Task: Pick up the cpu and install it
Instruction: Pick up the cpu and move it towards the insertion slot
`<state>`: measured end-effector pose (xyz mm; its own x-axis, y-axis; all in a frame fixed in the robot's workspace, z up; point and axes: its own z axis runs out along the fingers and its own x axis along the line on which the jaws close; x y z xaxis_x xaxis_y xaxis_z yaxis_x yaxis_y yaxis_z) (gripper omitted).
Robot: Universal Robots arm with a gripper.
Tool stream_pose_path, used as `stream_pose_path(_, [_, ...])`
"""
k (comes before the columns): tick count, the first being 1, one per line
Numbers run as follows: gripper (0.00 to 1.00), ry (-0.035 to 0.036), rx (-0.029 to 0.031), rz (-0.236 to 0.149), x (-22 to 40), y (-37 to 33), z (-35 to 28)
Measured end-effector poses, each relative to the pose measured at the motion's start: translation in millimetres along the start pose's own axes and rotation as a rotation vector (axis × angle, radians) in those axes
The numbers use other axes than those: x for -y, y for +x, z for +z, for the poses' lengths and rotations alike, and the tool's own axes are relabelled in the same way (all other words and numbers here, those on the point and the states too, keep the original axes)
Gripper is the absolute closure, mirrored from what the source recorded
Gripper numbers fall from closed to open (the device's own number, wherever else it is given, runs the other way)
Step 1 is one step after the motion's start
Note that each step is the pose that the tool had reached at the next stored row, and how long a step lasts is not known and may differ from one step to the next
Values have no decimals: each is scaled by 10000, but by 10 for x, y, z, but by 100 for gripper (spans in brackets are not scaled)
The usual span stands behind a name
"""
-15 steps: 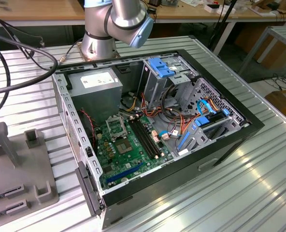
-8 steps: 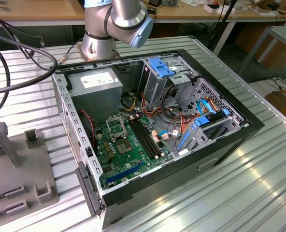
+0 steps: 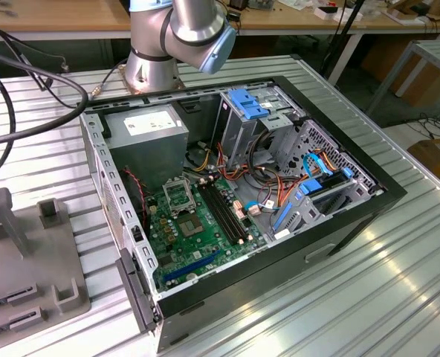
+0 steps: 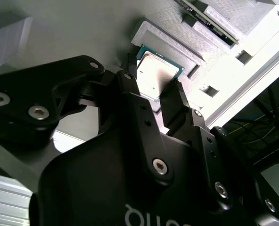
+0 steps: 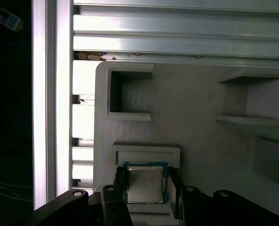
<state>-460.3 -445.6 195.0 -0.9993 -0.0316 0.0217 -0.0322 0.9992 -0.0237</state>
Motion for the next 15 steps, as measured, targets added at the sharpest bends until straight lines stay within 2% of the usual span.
stream_pose_path(4, [55,2,-3,0,1,1,-56])
stream_pose_path(13, [55,2,-3,1,1,4,-56])
stream_pose_path(14, [54,3,-5,0,1,5,-55])
stream_pose_path(15, [48,2,-3,-1,1,7,-53])
